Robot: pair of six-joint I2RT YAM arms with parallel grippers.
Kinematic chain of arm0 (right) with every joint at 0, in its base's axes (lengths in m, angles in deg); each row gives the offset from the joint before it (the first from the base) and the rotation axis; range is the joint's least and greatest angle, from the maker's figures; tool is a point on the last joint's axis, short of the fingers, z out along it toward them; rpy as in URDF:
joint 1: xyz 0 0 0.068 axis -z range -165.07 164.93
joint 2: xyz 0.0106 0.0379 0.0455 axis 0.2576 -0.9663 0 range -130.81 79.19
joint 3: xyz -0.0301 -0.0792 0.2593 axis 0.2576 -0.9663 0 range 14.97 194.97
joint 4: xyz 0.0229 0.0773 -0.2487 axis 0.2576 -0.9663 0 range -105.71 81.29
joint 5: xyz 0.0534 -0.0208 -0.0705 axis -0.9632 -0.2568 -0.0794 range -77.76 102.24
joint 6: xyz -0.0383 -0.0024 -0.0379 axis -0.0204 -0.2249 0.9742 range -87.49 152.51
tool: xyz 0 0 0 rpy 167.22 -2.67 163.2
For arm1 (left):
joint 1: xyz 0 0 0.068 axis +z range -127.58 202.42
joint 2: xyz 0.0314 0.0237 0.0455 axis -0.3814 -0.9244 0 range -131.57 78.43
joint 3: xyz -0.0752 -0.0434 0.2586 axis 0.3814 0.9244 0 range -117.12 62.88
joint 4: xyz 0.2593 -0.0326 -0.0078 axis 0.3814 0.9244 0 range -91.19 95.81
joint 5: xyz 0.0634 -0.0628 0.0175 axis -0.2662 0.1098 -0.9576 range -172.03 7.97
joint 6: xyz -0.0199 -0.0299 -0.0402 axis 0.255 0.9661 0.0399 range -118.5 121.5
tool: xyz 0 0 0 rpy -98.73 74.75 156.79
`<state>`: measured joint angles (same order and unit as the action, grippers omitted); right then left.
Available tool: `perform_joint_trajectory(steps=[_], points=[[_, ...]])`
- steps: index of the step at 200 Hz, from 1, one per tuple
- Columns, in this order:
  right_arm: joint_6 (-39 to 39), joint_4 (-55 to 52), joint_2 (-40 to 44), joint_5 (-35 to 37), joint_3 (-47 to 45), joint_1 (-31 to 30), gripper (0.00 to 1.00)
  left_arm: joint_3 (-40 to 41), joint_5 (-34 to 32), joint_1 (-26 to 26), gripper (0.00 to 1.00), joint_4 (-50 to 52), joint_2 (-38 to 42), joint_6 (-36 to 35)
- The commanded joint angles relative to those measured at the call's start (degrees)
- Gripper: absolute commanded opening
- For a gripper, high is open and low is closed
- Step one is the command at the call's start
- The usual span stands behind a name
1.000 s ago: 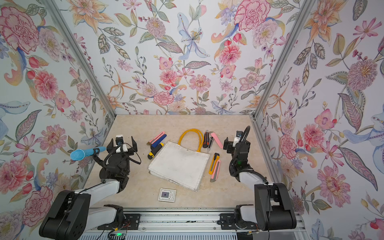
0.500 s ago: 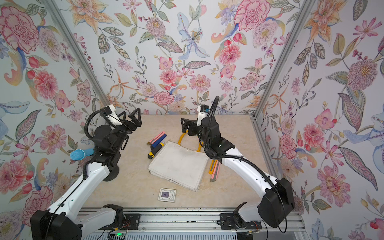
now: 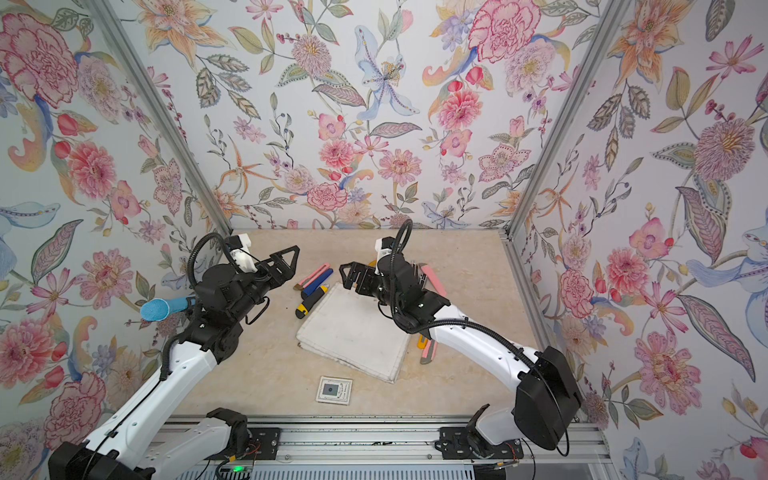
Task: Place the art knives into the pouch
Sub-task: Open the pouch at the center of the board.
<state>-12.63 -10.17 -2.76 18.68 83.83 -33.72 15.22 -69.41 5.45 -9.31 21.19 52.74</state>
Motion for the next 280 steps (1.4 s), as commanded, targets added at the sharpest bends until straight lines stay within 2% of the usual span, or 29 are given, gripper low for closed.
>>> perform_joint_trajectory(steps=[1,26,35,44,51,64,73,84,98,110,133,147,175,222,280], points=[[0.4,-11.3,0.9,17.2,4.4,-6.7,1.00,-1.4,-1.8,-1.4,1.00,5.7,2.1,-1.2],[0.2,-4.7,1.7,17.6,1.8,-8.9,1.00,0.5,-3.6,-4.5,1.00,5.2,2.9,0.8],[1.2,-2.3,2.6,17.0,1.2,-9.2,1.00,0.9,-2.0,-4.6,1.00,3.5,2.8,1.0],[1.9,-1.7,3.5,20.6,0.9,-10.8,1.00,1.6,0.7,-4.5,1.00,0.1,2.5,1.8],[4.8,1.2,4.0,21.9,0.1,-12.0,1.00,1.5,3.1,-4.2,1.00,-0.5,2.1,2.2],[10.3,6.4,3.5,18.0,-0.4,-12.4,1.00,0.0,2.7,-3.9,1.00,3.5,1.7,2.2],[12.5,5.7,2.0,16.3,1.5,-12.4,1.00,-0.1,1.3,-3.9,1.00,4.5,1.8,2.7],[15.1,4.0,0.3,15.1,4.2,-12.8,1.00,1.0,3.5,-3.8,1.00,0.0,1.6,2.2],[15.3,-0.8,-1.4,17.6,8.0,-12.9,1.00,0.0,5.3,-3.9,1.00,-2.9,0.7,-0.1],[12.7,-5.5,-2.2,20.7,10.1,-12.4,1.00,-2.9,1.6,-4.0,1.00,1.7,-0.3,-1.8],[10.2,-11.4,-2.7,25.5,10.6,-9.5,1.00,-5.7,-6.4,-3.9,1.00,7.7,-1.0,-5.8],[7.2,-16.9,-2.9,28.0,10.7,-5.5,1.00,-8.2,-11.5,-3.9,1.00,13.0,-1.9,-9.5],[1.4,-21.3,-1.0,22.3,5.1,5.9,1.00,-9.6,-17.5,-3.9,1.00,18.3,-3.7,-13.5],[-2.1,-24.4,-1.3,20.2,-3.4,14.4,0.97,-6.1,-12.9,-4.0,1.00,17.1,-8.5,-10.4],[-4.6,-26.9,-7.5,14.7,-9.2,20.1,0.81,-3.8,-11.9,-3.9,1.00,17.9,-8.8,-9.4]])
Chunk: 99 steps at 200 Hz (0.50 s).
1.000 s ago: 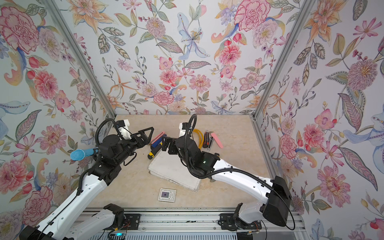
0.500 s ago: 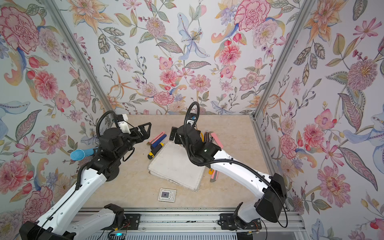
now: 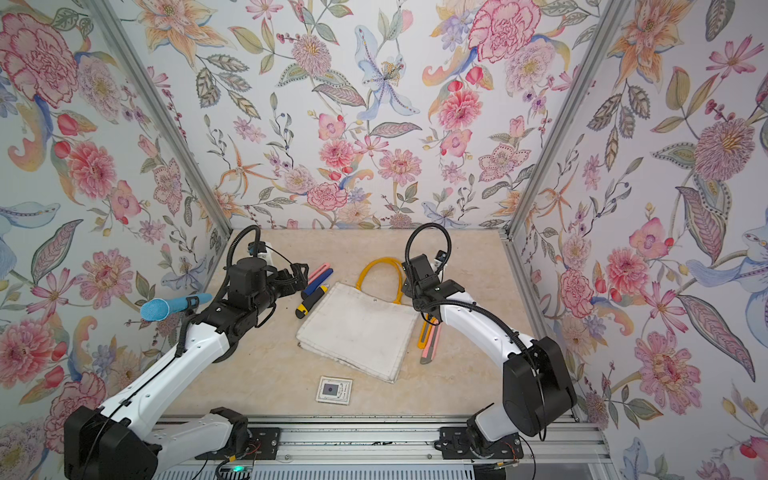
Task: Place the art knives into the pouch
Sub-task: Open the pouch at the center of the board.
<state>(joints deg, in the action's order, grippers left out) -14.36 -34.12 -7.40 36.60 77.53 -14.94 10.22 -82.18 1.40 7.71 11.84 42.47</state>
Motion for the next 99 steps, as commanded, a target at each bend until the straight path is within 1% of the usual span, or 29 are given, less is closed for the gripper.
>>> perform_joint_trajectory(steps=[1,9,22,38,73,99], points=[[-2.9,-3.0,-2.9,-3.3,-3.1,1.3,0.81,1.3,0.9,0.1,1.00,0.9,0.6,0.9],[-3.6,-3.0,-3.8,-3.8,-3.9,1.7,0.80,1.6,1.0,0.1,1.00,1.2,0.7,1.1],[-4.6,-3.0,-4.6,-3.2,-4.9,1.9,0.80,2.1,1.5,0.1,1.00,1.2,0.8,1.4],[-3.8,-2.3,-6.0,-4.0,-5.3,1.9,0.80,2.6,1.5,0.1,1.00,1.4,0.8,1.6],[-1.6,4.3,-8.7,-9.3,-6.9,2.2,0.82,2.3,1.9,0.1,1.00,1.6,-0.8,2.0],[-2.4,10.6,-9.6,-13.5,-9.4,3.1,0.79,1.7,1.9,0.1,1.00,2.0,-2.1,2.1]])
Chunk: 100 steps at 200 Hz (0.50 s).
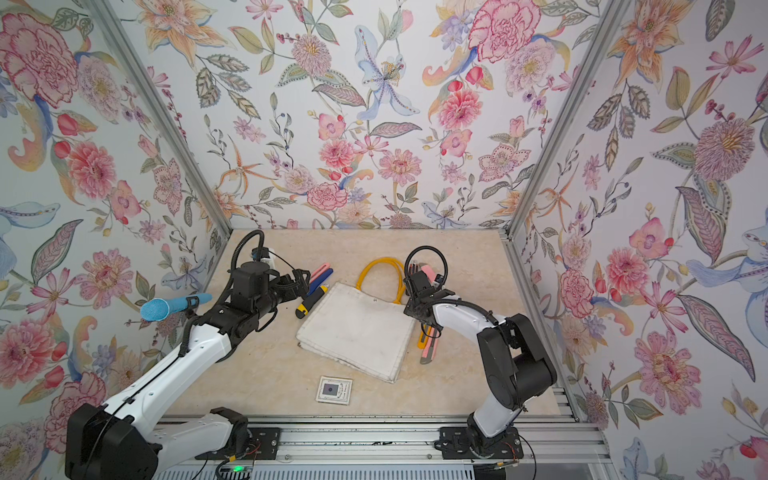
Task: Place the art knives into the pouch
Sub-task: Open the pouch at the center of the board.
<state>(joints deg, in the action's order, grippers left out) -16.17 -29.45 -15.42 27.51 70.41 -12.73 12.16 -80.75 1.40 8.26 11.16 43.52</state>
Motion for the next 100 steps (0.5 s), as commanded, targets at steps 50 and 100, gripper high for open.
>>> perform_joint_trajectory(steps=[50,100], points=[[-0.6,10.3,-3.7,-7.2,-2.5,0.7,0.64,-1.3,1.6,0.1,1.00,0.5,-3.9,0.4],[-1.2,14.7,-4.6,-9.9,-2.8,0.2,0.46,-3.0,2.3,0.1,1.00,0.9,-7.4,0.1]])
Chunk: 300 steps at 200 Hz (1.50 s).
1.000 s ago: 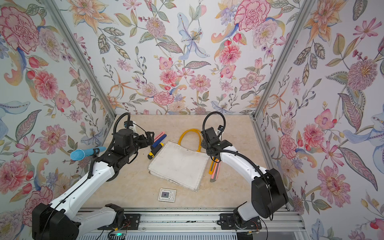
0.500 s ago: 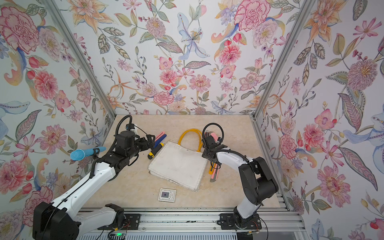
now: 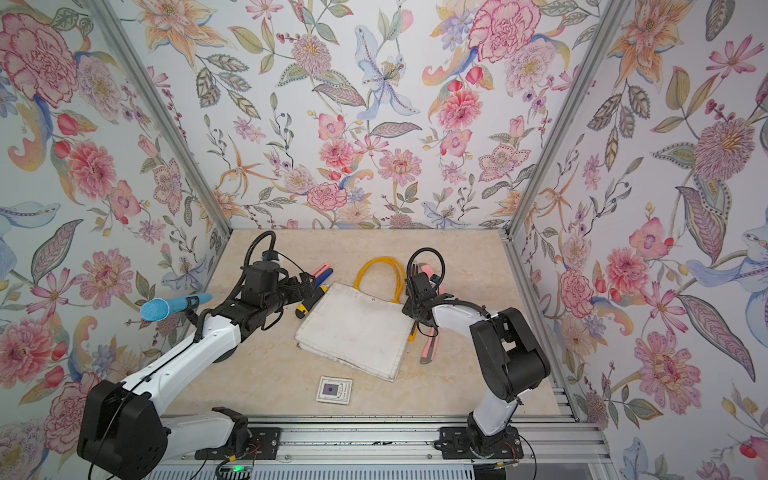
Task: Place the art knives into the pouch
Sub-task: Open the pouch at the center of the board.
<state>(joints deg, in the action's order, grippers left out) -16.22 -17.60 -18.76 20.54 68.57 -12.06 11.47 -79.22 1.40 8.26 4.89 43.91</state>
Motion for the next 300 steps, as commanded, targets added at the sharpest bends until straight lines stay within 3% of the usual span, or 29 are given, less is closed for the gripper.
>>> perform_joint_trajectory(steps=[1,52,88,153,183,239,250,263,300], points=[[-1.2,3.0,-1.3,-2.9,-1.0,-0.5,0.46,-2.3,0.9,0.1,1.00,1.0,-1.1,-0.2],[-1.4,3.7,0.5,-1.7,-1.4,-1.0,0.49,-3.2,0.8,0.1,1.00,1.0,-2.5,-0.9],[-2.3,4.0,1.6,-1.6,-1.0,-2.2,0.35,-4.0,1.1,0.1,1.00,1.5,-3.4,-1.5],[-3.5,3.6,3.7,-0.8,-1.7,-4.2,0.32,-4.0,1.5,0.1,1.00,1.2,-3.9,-1.8],[-3.1,3.6,2.8,-1.1,-0.9,-5.0,0.12,-3.9,1.8,0.1,1.00,1.1,-4.2,-1.9],[-2.4,4.2,0.0,-2.5,-0.6,-5.4,0.18,-4.3,5.4,0.1,1.00,-0.2,-5.3,-3.4],[-2.2,4.6,-0.6,-2.7,-0.6,-5.4,0.14,-5.1,6.7,-0.1,1.00,-0.3,-6.2,-4.3],[-2.0,4.9,-1.0,-3.0,-0.5,-5.5,0.00,-6.8,7.7,-0.5,1.00,0.4,-7.7,-5.9],[0.6,4.2,3.4,-0.4,0.2,-6.8,0.00,-17.4,8.9,-2.6,1.00,6.7,-17.2,-13.1]])
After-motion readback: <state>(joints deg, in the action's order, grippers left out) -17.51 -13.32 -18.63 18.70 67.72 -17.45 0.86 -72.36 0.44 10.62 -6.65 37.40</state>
